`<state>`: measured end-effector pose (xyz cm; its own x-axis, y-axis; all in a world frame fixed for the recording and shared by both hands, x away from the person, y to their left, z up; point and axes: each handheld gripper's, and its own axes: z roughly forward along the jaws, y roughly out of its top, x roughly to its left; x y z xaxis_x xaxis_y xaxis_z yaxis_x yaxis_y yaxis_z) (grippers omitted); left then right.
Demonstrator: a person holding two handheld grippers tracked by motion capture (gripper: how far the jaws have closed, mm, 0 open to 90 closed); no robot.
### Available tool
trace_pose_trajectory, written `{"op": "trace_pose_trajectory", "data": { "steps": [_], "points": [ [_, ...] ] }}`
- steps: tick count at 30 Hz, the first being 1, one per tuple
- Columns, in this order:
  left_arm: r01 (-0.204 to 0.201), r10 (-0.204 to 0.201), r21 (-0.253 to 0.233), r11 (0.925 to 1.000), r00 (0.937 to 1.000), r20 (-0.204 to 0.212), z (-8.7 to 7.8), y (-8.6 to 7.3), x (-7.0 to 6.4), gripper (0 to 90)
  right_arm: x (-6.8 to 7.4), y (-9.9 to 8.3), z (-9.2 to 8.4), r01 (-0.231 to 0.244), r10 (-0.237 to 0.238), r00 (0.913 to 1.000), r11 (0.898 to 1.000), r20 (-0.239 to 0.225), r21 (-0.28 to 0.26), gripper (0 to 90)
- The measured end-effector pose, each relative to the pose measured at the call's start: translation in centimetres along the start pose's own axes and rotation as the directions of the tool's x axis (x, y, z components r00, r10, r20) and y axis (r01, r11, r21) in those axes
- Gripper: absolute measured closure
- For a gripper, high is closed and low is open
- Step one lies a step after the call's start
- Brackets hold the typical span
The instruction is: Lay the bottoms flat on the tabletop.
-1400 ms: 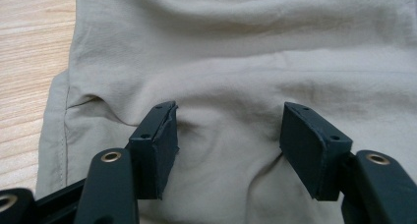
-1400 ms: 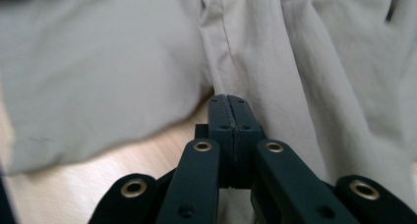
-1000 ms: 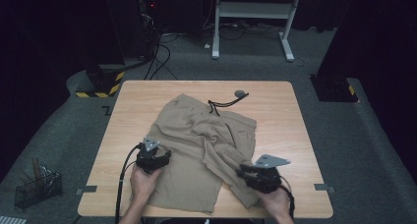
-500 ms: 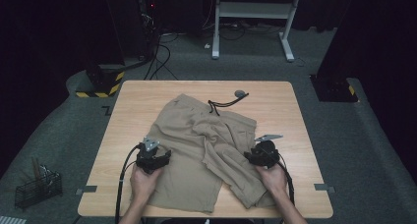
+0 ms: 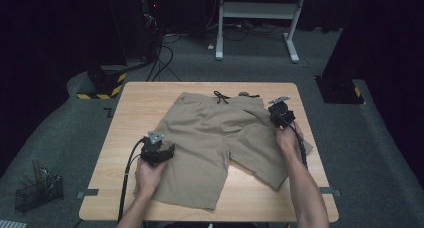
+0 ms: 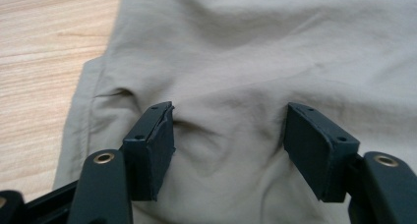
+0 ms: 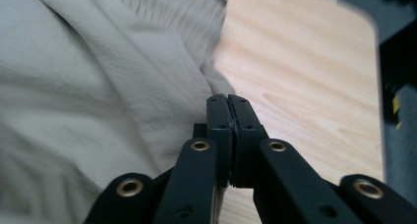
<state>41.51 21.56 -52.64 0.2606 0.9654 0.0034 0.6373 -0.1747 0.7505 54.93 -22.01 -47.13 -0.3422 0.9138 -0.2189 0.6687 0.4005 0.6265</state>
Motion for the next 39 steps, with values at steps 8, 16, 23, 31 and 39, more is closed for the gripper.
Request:
{"op": "trace_pose_trajectory", "data": {
  "steps": [8,16,23,31,39],
  "points": [
    [-0.004,0.004,0.001,1.0,1.0,0.001,-0.4,-0.3,-0.5,35.0,1.5,-5.1,-6.8,-0.027,-0.007,0.9819,0.984,-0.189,-0.176,62.7],
    [0.0,0.0,0.001,1.0,1.0,0.002,-1.2,-1.0,-1.0,34.7,4.0,-13.7,-9.4,0.022,-0.036,0.9377,0.999,-0.346,-0.046,64.6],
    [0.004,-0.004,0.001,1.0,1.0,-0.004,-1.3,-1.2,-1.1,34.5,7.2,-16.2,-10.7,0.107,-0.121,0.9307,0.993,-0.345,-0.059,90.0],
    [0.009,-0.009,0.002,1.0,0.9999,-0.006,-1.5,-1.3,-1.2,34.6,13.7,-16.7,-12.9,0.232,-0.264,0.8213,0.964,-0.506,-0.126,89.6],
    [0.006,-0.006,0.004,1.0,1.0,0.0,-2.1,-1.8,-1.3,36.6,9.5,-14.5,-10.9,0.014,-0.042,0.9474,0.996,-0.317,-0.09,55.2]
  ]
}}
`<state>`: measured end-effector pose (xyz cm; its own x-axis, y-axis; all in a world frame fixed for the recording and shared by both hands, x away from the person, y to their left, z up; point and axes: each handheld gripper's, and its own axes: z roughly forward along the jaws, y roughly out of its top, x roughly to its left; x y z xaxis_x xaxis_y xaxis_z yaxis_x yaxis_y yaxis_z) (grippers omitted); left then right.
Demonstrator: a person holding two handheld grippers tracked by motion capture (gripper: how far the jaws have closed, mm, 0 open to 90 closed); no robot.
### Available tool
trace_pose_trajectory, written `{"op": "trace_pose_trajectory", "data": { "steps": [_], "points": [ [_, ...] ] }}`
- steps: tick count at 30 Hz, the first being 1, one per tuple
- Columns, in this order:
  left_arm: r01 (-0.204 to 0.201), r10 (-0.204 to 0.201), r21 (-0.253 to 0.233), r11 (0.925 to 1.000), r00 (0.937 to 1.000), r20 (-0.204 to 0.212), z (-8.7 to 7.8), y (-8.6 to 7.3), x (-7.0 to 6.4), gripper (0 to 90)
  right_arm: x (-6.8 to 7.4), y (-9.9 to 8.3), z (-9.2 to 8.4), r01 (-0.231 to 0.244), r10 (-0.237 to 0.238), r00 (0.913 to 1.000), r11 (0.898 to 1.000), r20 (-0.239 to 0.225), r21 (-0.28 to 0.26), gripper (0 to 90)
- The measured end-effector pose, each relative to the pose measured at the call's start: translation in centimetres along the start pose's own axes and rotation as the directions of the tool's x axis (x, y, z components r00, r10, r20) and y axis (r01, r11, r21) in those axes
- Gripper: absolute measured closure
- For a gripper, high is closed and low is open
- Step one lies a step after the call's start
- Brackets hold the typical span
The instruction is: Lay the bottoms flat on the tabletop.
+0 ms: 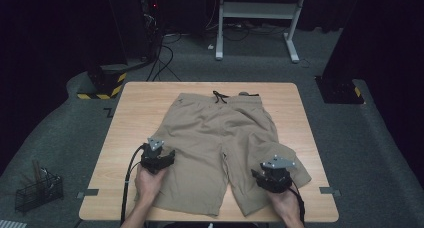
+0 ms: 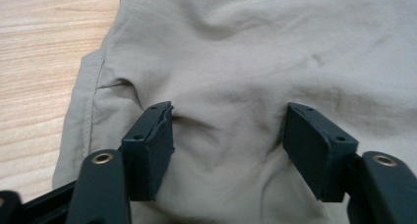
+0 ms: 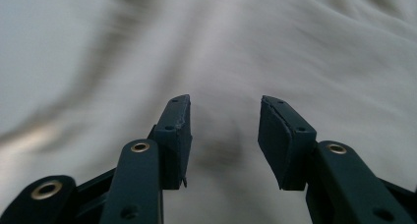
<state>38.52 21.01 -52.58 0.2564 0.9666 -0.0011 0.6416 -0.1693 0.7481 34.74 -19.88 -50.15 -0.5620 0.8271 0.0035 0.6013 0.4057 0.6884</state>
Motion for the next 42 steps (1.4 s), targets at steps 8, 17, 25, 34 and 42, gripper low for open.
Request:
{"op": "trace_pose_trajectory", "data": {
  "steps": [8,17,25,34,42],
  "points": [
    [0.003,-0.003,0.006,1.0,1.0,0.001,-0.5,-0.3,-0.4,36.8,5.6,-2.7,-1.6,0.15,-0.138,0.9658,0.988,-0.219,0.04,62.1],
    [-0.045,0.046,-0.015,0.9989,0.9956,0.081,0.3,1.2,-2.1,36.0,-1.4,2.1,1.8,-0.083,0.084,0.9959,0.996,0.032,-0.04,48.1],
    [-0.046,0.046,-0.002,0.9989,0.9983,0.036,3.6,3.2,-1.4,34.3,-6.2,4.1,6.7,-0.075,0.084,0.9879,0.995,0.13,-0.072,47.7],
    [-0.06,0.06,0.001,0.9982,0.9975,0.037,3.2,4.3,-2.0,37.0,-7.0,5.8,7.0,-0.069,0.081,0.9864,0.994,0.143,-0.087,48.2],
    [-0.124,0.124,-0.011,0.9923,0.9778,0.169,0.2,0.3,-4.7,35.8,-1.9,1.0,3.7,-0.02,0.023,0.9987,0.998,0.046,-0.055,46.8]
  ]
}}
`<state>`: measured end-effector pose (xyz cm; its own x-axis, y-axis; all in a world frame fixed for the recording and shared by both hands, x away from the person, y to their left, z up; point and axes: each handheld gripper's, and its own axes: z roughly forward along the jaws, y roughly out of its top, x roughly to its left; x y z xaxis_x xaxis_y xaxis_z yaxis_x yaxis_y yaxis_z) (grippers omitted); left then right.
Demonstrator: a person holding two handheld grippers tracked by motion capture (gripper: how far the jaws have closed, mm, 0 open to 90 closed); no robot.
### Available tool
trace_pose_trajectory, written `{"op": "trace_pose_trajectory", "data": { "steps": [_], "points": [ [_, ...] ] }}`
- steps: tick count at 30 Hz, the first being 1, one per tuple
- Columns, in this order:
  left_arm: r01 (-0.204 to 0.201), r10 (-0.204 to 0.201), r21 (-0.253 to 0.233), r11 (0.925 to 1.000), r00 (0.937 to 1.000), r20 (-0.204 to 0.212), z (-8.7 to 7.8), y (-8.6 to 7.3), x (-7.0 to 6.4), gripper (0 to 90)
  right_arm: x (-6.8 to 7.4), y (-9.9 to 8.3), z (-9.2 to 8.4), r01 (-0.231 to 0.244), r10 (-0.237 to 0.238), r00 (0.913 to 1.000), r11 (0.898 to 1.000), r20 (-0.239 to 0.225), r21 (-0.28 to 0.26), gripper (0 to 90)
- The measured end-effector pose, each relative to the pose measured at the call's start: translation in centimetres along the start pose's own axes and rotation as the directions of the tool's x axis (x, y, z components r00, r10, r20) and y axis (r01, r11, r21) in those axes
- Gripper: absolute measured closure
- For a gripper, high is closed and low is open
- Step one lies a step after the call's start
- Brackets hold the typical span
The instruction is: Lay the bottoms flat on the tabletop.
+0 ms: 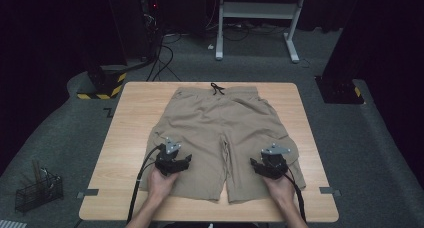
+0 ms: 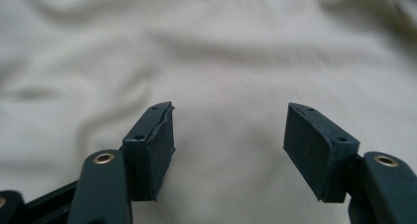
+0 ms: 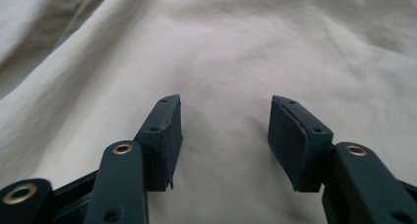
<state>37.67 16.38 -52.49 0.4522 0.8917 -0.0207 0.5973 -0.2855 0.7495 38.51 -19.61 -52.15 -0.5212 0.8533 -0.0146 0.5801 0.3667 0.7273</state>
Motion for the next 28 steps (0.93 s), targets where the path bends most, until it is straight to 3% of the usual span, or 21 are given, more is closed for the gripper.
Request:
{"op": "trace_pose_trajectory", "data": {
  "steps": [3,7,9,11,14,18,28],
  "points": [
    [0.011,-0.011,0.005,0.9999,0.9999,0.001,-0.5,-0.3,-0.4,35.0,1.1,-0.7,-0.7,0.007,-0.007,1.0,1.0,-0.006,-0.009,46.0],
    [-0.016,0.016,0.027,0.9995,0.9999,0.004,-1.0,-0.7,-1.2,33.2,2.6,-1.0,-1.4,0.016,-0.016,0.9996,1.0,-0.023,0.02,44.1],
    [-0.014,0.013,0.036,0.9993,0.9998,0.014,-1.4,-0.7,-1.4,33.5,3.3,-1.2,-1.6,0.044,-0.043,0.9987,0.999,-0.028,0.015,43.4],
    [-0.01,0.01,-0.018,0.9998,0.9997,0.023,-2.1,-0.8,-1.6,33.8,3.8,-1.3,-1.8,0.06,-0.06,0.9978,0.998,-0.026,-0.011,43.2],
    [-0.012,0.015,-0.05,0.9987,0.9986,0.05,-2.0,-0.9,-1.7,33.4,3.7,-1.2,-1.6,0.041,-0.042,0.9978,0.999,-0.05,-0.028,41.8],
    [-0.048,0.049,-0.009,0.9988,0.9983,0.032,-1.3,-1.4,-1.7,32.5,3.6,-1.2,-1.1,0.056,-0.056,0.9966,0.998,-0.061,-0.01,39.1],
    [-0.048,0.048,-0.005,0.9988,0.9987,0.018,-1.2,-1.4,-1.8,31.5,3.6,-1.2,-1.1,0.054,-0.054,0.9967,0.999,-0.06,-0.008,38.8]
  ]
}}
